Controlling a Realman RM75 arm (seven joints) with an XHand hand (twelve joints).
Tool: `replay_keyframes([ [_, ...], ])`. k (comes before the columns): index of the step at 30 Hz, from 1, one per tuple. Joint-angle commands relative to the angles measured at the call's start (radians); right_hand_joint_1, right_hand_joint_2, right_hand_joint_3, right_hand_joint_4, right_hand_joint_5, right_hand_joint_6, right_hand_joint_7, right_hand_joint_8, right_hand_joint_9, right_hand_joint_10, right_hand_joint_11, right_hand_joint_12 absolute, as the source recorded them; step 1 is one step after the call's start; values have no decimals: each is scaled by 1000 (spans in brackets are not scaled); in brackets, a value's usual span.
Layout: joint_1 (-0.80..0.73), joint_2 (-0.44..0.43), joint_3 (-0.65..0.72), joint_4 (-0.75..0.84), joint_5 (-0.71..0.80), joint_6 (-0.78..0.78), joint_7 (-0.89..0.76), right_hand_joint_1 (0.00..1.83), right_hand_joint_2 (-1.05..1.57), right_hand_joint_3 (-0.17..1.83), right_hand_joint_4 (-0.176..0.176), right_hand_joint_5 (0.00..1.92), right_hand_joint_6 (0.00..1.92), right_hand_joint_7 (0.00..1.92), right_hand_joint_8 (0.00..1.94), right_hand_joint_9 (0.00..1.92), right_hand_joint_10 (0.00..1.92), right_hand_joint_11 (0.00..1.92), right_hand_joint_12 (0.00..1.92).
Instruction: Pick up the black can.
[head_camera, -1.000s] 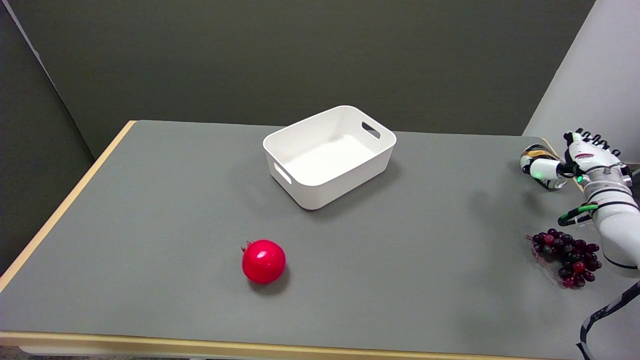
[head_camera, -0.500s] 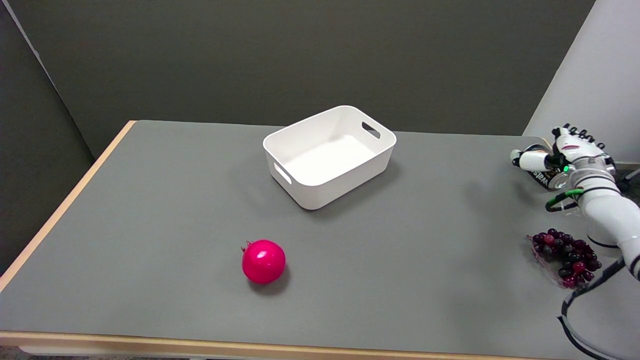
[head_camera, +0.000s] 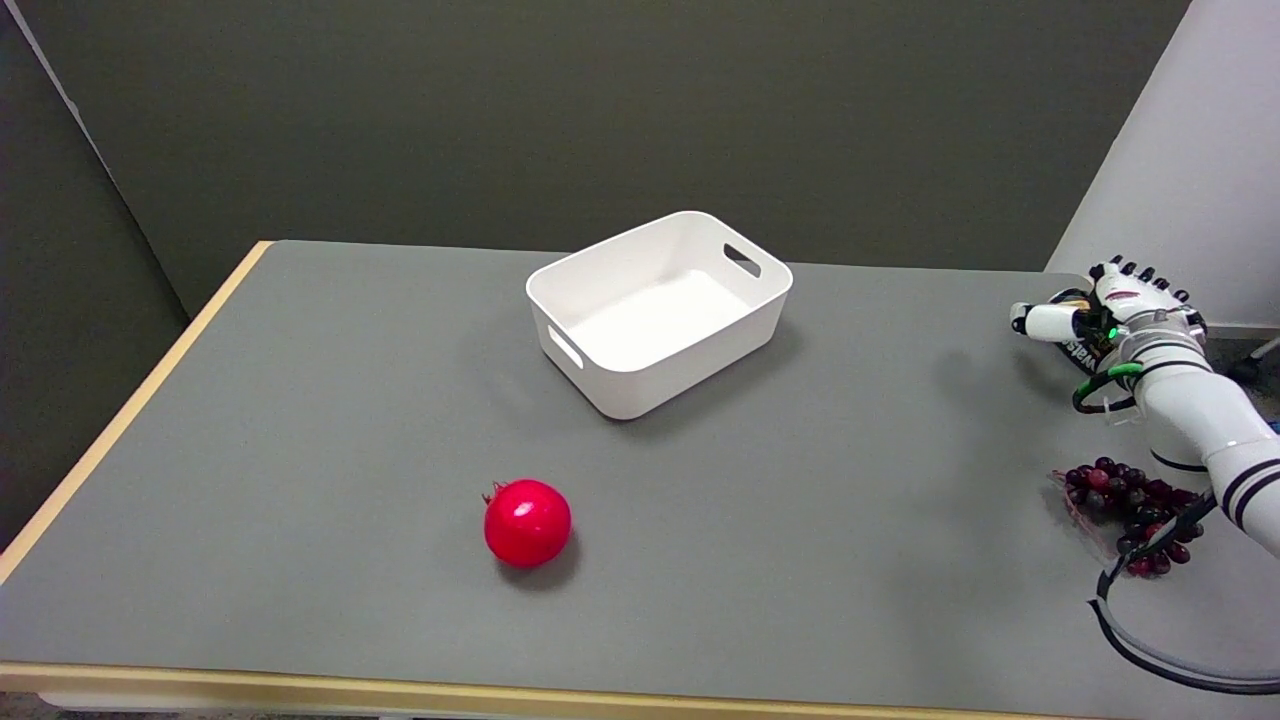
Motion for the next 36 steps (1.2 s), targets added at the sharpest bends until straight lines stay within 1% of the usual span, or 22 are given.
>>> replay_keyframes([
  [1,75,-6,-52,-129,24,-22,2,397,559,890,-176,56,437,35,229,-1,111,-1,646],
  [7,73,-6,-45,-132,19,-32,2,415,569,898,-176,56,442,44,267,-1,140,-1,658],
  [9,74,-6,-45,-134,15,-35,2,457,589,894,-176,66,444,53,334,-1,202,-1,693],
  [11,77,-6,-45,-137,15,-40,2,495,658,765,-176,109,377,100,293,-1,301,-1,737],
  [13,78,-6,-50,-139,15,-42,2,533,599,924,-176,90,483,113,404,-1,413,-1,836],
  [15,80,-6,-53,-142,15,-42,2,573,652,824,-176,130,427,168,349,-1,477,-1,865],
  [16,80,-6,-53,-142,16,-43,2,587,650,838,-176,132,436,179,362,-1,505,-1,890],
  [17,80,-6,-53,-142,16,-43,2,590,617,921,-176,113,485,167,418,-1,520,-1,921],
  [18,78,-6,-53,-142,16,-43,2,606,628,910,-176,123,481,185,414,-1,556,-1,943],
  [19,77,-7,-53,-142,16,-43,2,628,660,855,-176,147,452,217,383,-1,603,-1,962],
  [20,76,-8,-53,-142,15,-43,2,641,672,847,-176,159,448,237,380,6,640,-1,988],
  [21,74,-11,-53,-142,15,-43,2,640,649,936,-176,150,494,237,438,32,671,1,1037],
  [22,73,-14,-53,-141,15,-43,2,641,645,967,-176,151,511,246,460,49,687,1,1064],
  [24,72,-15,-53,-139,15,-44,2,650,663,959,-176,168,513,277,463,80,710,-1,1100],
  [27,70,-19,-53,-137,15,-44,2,714,712,872,-176,205,498,343,446,135,778,-1,1175],
  [28,70,-20,-54,-135,15,-44,2,690,692,959,-176,205,533,342,496,170,781,30,1165],
  [30,70,-21,-55,-133,12,-44,2,768,725,886,-176,229,528,384,482,188,826,49,1221],
  [32,70,-22,-55,-126,11,-44,2,796,733,880,-176,240,536,401,489,211,856,68,1244],
  [34,71,-22,-55,-119,7,-44,2,820,751,946,-176,297,670,440,552,290,896,131,1312],
  [36,71,-22,-54,-104,-26,-44,4,839,773,959,-176,329,745,490,612,330,922,163,1348],
])
